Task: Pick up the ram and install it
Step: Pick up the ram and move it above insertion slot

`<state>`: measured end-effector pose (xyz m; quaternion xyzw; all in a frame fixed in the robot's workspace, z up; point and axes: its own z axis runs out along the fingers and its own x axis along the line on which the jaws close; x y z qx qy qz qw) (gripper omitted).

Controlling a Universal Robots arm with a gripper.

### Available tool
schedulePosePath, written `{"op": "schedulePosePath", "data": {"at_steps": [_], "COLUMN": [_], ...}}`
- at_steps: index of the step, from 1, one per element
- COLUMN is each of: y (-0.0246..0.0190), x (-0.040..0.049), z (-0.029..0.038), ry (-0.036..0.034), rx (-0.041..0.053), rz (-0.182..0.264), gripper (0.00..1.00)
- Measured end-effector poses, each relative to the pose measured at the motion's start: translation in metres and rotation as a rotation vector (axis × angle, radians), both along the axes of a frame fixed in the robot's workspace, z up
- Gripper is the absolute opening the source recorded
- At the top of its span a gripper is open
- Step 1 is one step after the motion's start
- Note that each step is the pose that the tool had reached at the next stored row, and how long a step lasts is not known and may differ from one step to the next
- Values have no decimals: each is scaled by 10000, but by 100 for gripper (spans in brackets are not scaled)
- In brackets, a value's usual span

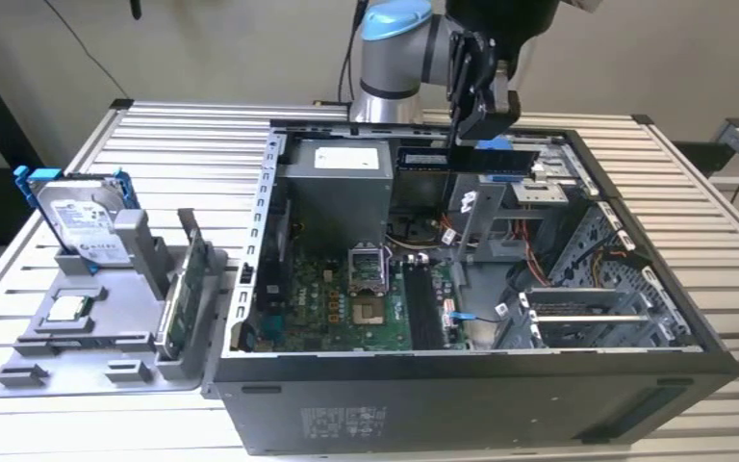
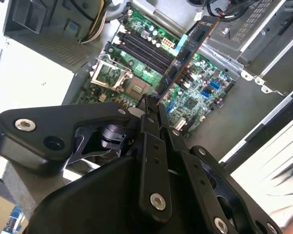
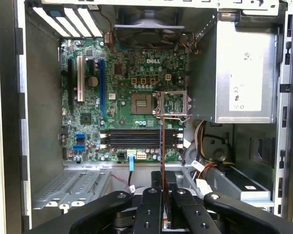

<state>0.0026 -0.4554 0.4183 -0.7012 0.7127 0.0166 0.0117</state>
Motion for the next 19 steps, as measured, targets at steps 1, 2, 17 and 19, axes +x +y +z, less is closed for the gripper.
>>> {"op": "schedulePosePath", "data": {"at_steps": [1, 2, 17, 19], "y": [0, 0, 1, 1], "x": [0, 0, 0, 0], "z": [0, 0, -1, 0], "ry": [0, 0, 0, 0], "rx": [0, 0, 1, 0], "rz": [0, 0, -402, -603], "gripper": [14, 14, 14, 14]}}
